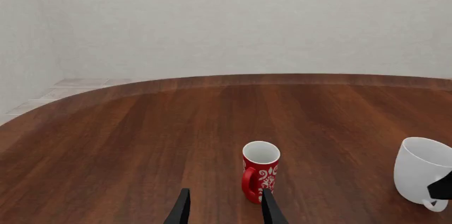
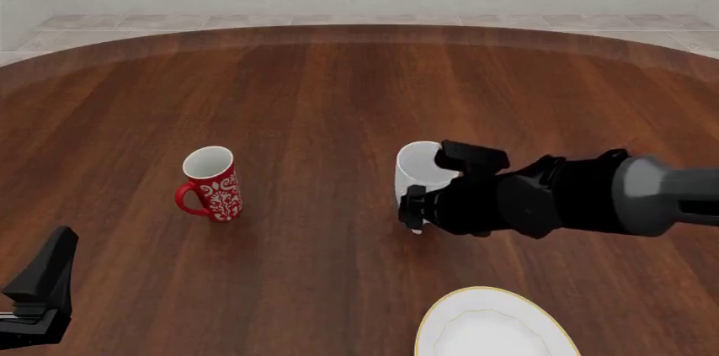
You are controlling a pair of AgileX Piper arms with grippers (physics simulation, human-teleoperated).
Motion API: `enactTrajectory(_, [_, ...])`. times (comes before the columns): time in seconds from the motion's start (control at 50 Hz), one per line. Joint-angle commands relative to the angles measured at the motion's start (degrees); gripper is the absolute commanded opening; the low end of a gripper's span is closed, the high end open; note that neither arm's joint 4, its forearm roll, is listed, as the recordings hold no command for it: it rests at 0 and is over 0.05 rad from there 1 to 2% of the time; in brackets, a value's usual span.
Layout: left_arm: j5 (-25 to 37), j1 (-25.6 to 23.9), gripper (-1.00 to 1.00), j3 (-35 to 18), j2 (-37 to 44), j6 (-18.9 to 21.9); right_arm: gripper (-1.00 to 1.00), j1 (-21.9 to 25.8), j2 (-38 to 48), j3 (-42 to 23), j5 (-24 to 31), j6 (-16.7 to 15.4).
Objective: Put the white mug on the plate.
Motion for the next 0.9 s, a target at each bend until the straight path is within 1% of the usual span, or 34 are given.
enactTrajectory(0.02, [0.0,0.01,1.0,0.0,0.0,0.0,1.0,-0.05,0.94,0.08,-0.9,0.35])
enactTrajectory(0.28, [0.0,-0.02,1.0,0.0,0.0,0.01,1.0,0.45,2.53,0.31,-2.5,1.58])
enactTrajectory(0.62, [0.0,0.0,1.0,0.0,0.0,-0.01,1.0,0.14,3.61,0.58,-3.56,1.61])
enactTrajectory(0.64, [0.01,0.01,1.0,0.0,0.0,0.01,-1.0,0.15,3.6,0.57,-3.47,1.45])
enactTrajectory(0.9, [0.0,-0.01,1.0,0.0,0.0,0.0,-1.0,-0.14,2.48,0.68,-2.65,0.59])
